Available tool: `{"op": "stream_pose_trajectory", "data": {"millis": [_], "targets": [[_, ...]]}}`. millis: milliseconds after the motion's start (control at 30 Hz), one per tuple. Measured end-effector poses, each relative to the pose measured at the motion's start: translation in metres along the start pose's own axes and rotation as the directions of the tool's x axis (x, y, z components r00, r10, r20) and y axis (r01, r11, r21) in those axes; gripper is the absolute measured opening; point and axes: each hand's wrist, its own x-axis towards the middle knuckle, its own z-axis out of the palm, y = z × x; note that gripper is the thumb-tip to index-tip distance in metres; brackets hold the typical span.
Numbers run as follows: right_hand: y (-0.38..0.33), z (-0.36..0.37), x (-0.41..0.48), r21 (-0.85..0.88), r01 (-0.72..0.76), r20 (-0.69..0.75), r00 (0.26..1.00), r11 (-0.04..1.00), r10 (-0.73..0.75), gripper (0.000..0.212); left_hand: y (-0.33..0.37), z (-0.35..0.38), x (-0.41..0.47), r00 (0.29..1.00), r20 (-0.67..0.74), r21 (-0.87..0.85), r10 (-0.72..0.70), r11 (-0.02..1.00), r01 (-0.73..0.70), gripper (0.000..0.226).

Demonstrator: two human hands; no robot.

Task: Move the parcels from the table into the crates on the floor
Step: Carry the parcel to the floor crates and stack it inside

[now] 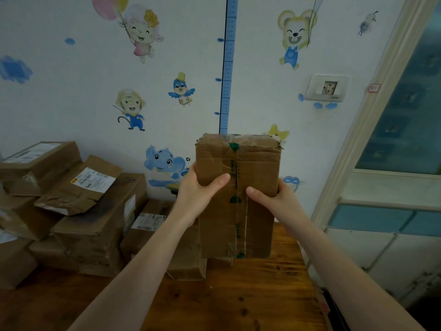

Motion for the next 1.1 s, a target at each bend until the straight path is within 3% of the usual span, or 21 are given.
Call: {"op": "stream_pose_trajectory", "data": {"millis": [133, 300, 567, 633, 700, 833, 967, 1100], "targets": [[0.0, 0.002, -0.001, -0.028, 0.037, -0.058, 0.998, 0.999, -0.039, 0.085, -0.003, 0.003, -0.002, 0.998, -0.046, 0.041, 0.037, 0.999, -0.035, 0.045], [0.003, 0.001, -0.002, -0.026, 0.011, -0.046, 0.999, 1.0, -0.013, 0.074, -0.002, 0.003, 0.004, 1.0, 0.005, 0.116, 0.019, 0.993, -0.019, 0.046], [0.0, -0.001, 0.001, -0.168, 0.096, -0.165, 0.978, 0.981, -0.124, 0.062, 0.001, 0.0, -0.002, 0.993, -0.045, 0.18, 0.105, 0.979, -0.095, 0.043], [0.0, 0.0, 0.0, -0.153, 0.07, -0.172, 0.98, 0.986, -0.096, 0.065, 0.005, -0.001, -0.001, 0.992, -0.011, 0.193, 0.126, 0.974, -0.121, 0.057], [-0.003, -0.001, -0.001, -0.069, 0.047, -0.123, 0.991, 0.997, -0.055, 0.071, 0.008, -0.003, 0.0, 0.987, 0.03, 0.211, 0.159, 0.964, -0.162, 0.077], [-0.011, 0.0, -0.002, 0.217, -0.154, -0.029, 0.986, 0.964, 0.164, 0.098, 0.008, -0.004, -0.001, 0.984, 0.016, 0.194, 0.178, 0.965, -0.178, 0.071], [-0.008, 0.002, 0.0, 0.349, -0.197, -0.062, 0.97, 0.916, 0.233, 0.04, 0.006, -0.002, -0.002, 0.974, 0.061, 0.228, 0.217, 0.947, -0.226, 0.074], [-0.005, 0.0, 0.002, 0.366, -0.164, -0.081, 0.975, 0.916, 0.207, 0.044, 0.009, -0.004, -0.004, 0.979, 0.172, 0.074, 0.106, 0.99, -0.12, 0.071]]}}
